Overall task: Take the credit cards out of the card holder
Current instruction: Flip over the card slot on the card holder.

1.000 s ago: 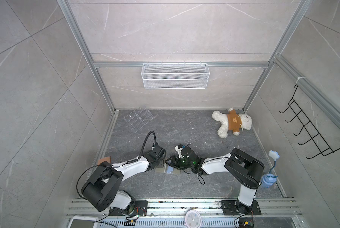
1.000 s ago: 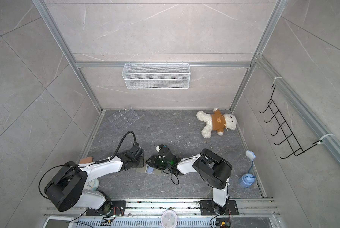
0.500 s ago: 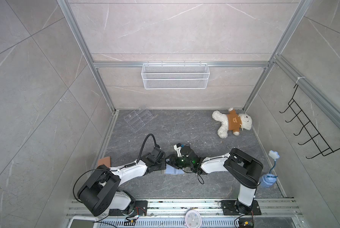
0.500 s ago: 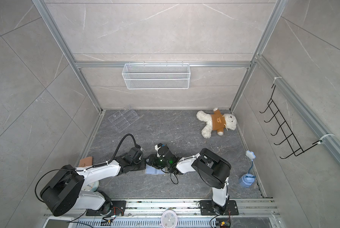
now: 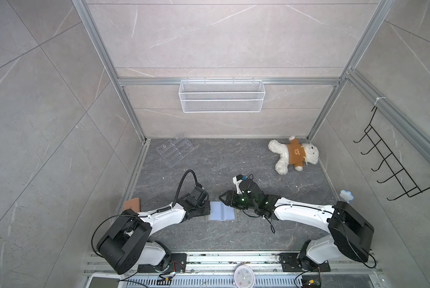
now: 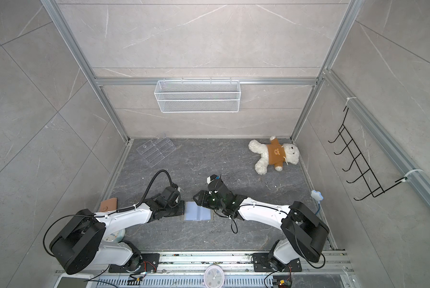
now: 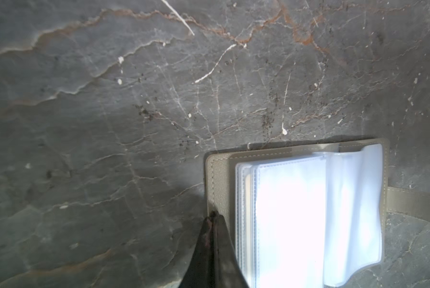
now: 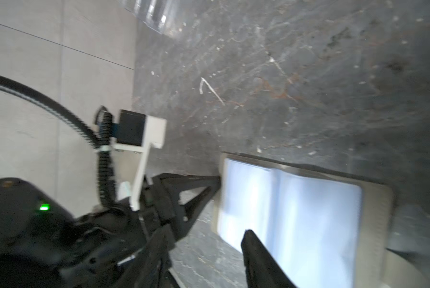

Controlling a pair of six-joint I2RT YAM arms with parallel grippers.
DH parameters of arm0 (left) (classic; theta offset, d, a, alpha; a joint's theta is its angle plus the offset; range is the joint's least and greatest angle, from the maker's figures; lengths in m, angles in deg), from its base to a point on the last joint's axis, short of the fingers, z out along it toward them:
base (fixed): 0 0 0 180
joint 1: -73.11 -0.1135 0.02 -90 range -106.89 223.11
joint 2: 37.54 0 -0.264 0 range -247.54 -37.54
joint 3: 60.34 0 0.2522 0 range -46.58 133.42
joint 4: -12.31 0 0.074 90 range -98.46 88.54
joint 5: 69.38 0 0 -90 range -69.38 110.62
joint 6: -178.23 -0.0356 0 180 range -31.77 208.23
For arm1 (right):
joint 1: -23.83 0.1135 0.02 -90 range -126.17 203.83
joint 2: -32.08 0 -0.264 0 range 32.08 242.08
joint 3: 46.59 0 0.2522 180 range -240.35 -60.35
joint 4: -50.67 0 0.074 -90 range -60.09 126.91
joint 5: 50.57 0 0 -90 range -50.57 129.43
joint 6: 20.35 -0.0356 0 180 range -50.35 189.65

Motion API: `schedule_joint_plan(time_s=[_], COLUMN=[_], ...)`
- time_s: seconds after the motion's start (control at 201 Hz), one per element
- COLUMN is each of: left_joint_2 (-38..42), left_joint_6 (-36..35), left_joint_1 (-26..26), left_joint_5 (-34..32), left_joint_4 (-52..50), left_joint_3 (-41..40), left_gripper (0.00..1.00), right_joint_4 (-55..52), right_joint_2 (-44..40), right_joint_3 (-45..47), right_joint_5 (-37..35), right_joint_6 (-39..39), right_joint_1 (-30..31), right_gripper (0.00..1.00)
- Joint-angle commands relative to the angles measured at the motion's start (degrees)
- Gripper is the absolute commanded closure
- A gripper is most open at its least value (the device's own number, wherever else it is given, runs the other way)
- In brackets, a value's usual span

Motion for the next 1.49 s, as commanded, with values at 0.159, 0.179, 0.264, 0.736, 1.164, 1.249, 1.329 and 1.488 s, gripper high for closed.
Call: schedule_joint_plan(time_s=[0.159,0.179,0.264,0.736,1.164,1.249,1.329,1.488], left_joint_2=[-0.05,0.02,0.17,0.21,1.25,1.33,1.48,2.27], left_joint_6=[0.22,0.25,0.39,1.05,1.31,1.31,1.44,1.70], left_joint_1=[0.32,0.29,0.29,0.33,0.45,0.46,0.39,0.43], left_joint_5=[3.44,3.47,3.64,4.71,4.79,4.66,4.55,4.42], left_joint_4=[-3.96,-3.88,-3.36,-1.56,-1.74,-2.01,-1.96,-2.09], left_joint_3=[-1.58,-1.65,-2.00,-3.41,-3.90,-3.95,-4.04,-4.09], left_gripper=[1.00,1.00,1.00,1.00,1.00,1.00,1.00,1.00], right_joint_4=[-11.58,-11.71,-11.86,-4.14,14.15,14.07,13.81,13.71], right_joint_2=[3.40,3.57,4.61,11.78,9.80,9.22,9.57,13.96], right_joint_3=[1.51,1.55,1.69,3.18,4.77,4.08,3.01,-0.11], right_joint_5=[-5.10,-5.46,-5.81,-3.63,4.71,5.51,6.63,8.44], right_joint_6=[4.44,4.45,4.57,2.82,0.72,0.83,1.48,1.39], right_joint_1=[-0.12,-0.12,-0.20,0.14,0.32,0.48,0.85,1.72], right_gripper=[0.58,0.58,0.60,0.62,0.80,0.80,0.80,0.80])
